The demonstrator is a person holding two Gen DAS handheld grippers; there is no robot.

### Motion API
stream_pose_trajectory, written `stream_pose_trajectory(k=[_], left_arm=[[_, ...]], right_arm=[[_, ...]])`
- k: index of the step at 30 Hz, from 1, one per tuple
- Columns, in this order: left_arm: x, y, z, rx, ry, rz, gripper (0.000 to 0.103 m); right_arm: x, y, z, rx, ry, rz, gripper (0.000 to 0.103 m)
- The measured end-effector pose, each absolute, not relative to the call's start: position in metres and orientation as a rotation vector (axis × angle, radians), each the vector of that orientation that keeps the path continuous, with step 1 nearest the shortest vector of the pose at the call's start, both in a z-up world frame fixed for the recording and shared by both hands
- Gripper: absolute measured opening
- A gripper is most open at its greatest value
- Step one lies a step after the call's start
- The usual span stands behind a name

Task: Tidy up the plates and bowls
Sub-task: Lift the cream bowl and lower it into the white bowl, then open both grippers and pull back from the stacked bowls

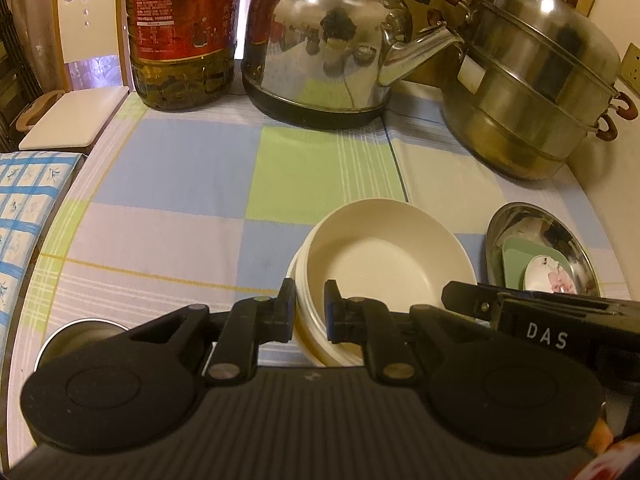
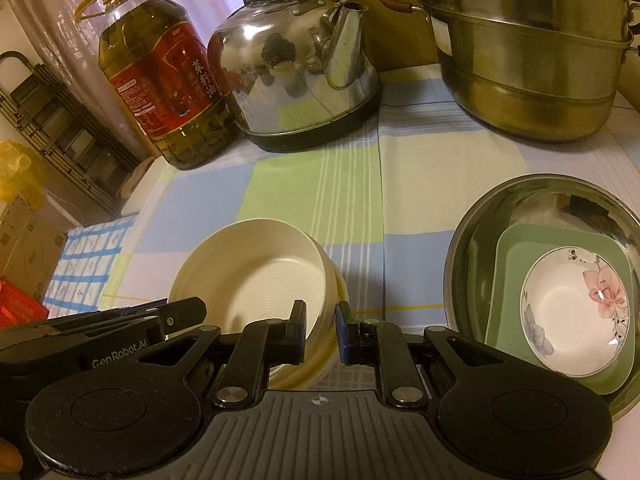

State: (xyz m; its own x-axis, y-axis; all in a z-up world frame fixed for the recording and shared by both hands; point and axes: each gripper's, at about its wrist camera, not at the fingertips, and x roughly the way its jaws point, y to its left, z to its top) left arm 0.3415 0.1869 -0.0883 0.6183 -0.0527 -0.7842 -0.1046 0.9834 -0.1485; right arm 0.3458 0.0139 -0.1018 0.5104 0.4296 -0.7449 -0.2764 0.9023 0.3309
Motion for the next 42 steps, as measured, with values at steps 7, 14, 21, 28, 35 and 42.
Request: stream_pose_trajectory(k=[7,14,21,28,35,42], left_arm=[[0.339,0.186,-0.089,-0.184,0.907,0.033,0.013],[0.336,0.187,-0.087,-0.168,0.897,0.044,0.014],[0.327,0.189,-0.077,-0.156,0.868,0.036,0.017],[0.303,0.189,-0.058,-0.140,0.834,0.037,0.024],[0.258,0.186,-0.040,-0.100,0.830,0.053,0.024],[0.206,0.176,-0.023,-0.103,0.829,0.061,0.024]], right_arm=[[0.344,0.016,-0.101,0.164,0.942,0.424,0.017],[0.343,0.017,-0.100,0.159,0.937,0.422,0.017],[0.337,0.016,-0.097,0.171,0.922,0.419,0.025],[0.318,0.007,-0.080,0.197,0.880,0.427,0.055],[0.284,-0.021,-0.071,0.296,0.896,0.443,0.060],[0.236,-0.047,-0.068,0.290,0.928,0.475,0.062]])
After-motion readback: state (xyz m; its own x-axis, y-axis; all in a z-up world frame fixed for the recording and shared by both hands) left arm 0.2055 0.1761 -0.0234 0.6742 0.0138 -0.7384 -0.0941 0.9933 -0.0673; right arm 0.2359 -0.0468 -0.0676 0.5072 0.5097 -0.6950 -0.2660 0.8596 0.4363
